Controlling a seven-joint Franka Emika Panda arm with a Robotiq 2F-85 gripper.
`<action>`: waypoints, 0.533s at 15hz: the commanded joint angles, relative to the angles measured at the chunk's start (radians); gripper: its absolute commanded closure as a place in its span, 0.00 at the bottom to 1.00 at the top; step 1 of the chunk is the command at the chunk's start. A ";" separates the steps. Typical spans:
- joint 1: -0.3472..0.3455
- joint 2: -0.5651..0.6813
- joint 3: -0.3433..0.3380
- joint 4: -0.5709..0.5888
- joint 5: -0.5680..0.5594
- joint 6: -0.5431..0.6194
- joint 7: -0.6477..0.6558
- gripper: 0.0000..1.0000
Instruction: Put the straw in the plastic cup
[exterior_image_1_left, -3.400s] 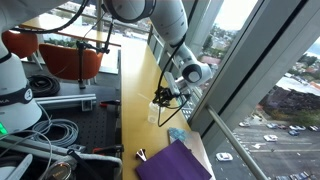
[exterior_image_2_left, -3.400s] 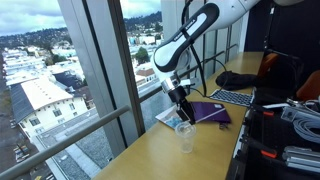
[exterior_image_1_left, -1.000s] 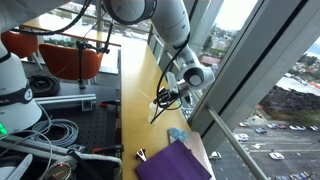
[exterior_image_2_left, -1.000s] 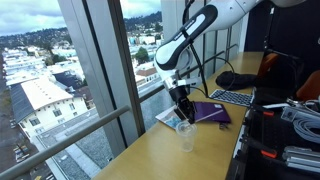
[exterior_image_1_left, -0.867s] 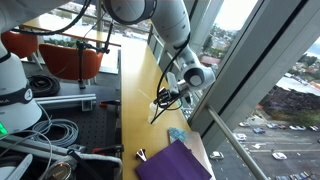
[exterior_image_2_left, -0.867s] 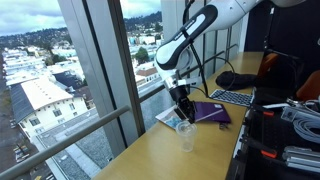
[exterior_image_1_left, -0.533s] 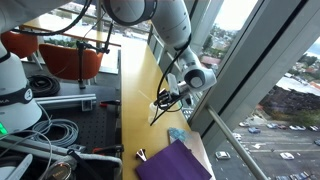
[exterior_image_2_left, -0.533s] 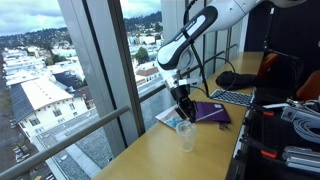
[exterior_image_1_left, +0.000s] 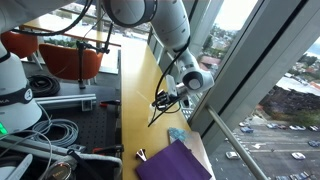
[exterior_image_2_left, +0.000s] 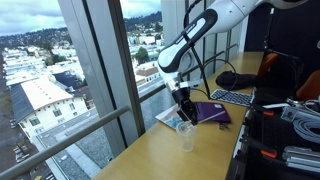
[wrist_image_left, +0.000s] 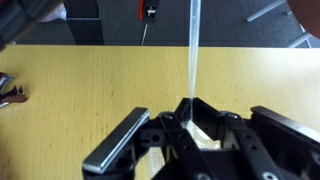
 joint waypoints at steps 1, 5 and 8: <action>-0.011 0.009 0.000 0.014 0.034 -0.019 -0.013 0.97; -0.029 0.028 0.007 0.047 0.055 -0.043 -0.024 0.97; -0.044 0.052 0.010 0.085 0.089 -0.071 -0.031 0.97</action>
